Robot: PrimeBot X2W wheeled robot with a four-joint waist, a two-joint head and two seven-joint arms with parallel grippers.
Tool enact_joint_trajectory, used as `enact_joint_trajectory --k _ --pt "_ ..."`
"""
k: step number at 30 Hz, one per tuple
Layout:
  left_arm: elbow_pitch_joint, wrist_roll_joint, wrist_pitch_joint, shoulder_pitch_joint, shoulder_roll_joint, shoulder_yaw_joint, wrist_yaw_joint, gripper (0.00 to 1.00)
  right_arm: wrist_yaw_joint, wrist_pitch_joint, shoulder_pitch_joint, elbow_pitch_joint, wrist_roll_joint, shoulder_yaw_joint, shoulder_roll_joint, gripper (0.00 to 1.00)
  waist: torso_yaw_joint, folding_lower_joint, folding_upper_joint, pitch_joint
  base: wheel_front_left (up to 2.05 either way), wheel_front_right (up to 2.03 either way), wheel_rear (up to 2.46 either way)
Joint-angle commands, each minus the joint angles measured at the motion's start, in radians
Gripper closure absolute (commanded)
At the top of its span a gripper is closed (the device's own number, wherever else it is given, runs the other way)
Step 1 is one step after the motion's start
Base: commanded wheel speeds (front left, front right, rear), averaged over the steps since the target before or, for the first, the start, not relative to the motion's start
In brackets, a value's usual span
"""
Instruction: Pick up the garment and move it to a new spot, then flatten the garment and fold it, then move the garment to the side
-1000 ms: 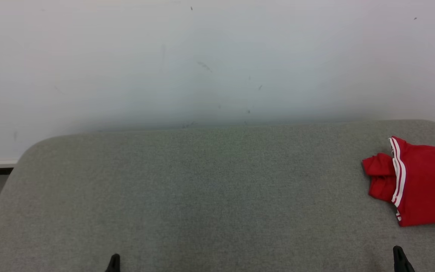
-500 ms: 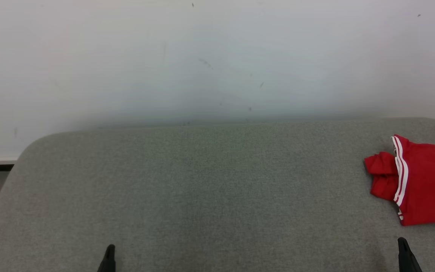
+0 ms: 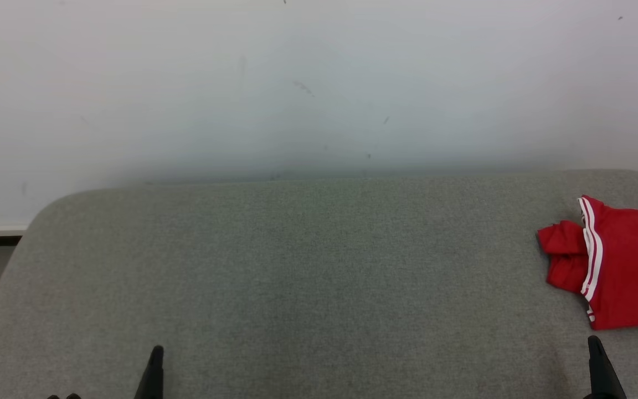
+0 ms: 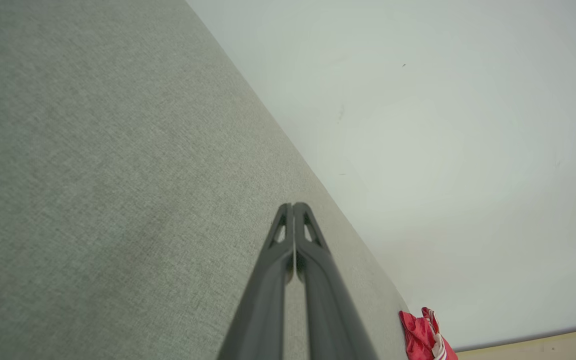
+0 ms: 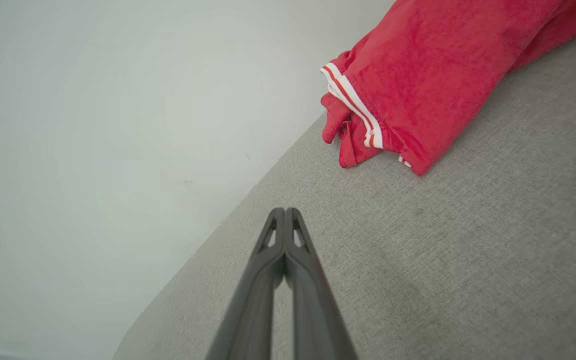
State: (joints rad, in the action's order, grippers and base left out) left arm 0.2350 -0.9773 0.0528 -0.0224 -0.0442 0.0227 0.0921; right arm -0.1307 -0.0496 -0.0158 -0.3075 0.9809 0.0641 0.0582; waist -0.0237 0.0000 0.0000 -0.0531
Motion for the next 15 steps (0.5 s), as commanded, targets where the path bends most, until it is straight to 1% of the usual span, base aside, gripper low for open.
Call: enact_joint_trajectory --k 1,15 --pt "-0.008 -0.037 -0.008 0.023 -0.005 0.007 0.006 1.0 0.0 0.006 -0.022 0.016 0.029 0.005 0.002 1.0 0.0 0.0 0.0 0.001 0.0 0.0 0.0" --pt "-0.004 -0.183 -0.047 0.053 -0.006 0.029 0.015 1.0 0.0 0.046 -0.041 0.029 0.179 0.017 0.0 1.0 0.005 0.0 0.0 0.012 0.0 0.0 0.0"
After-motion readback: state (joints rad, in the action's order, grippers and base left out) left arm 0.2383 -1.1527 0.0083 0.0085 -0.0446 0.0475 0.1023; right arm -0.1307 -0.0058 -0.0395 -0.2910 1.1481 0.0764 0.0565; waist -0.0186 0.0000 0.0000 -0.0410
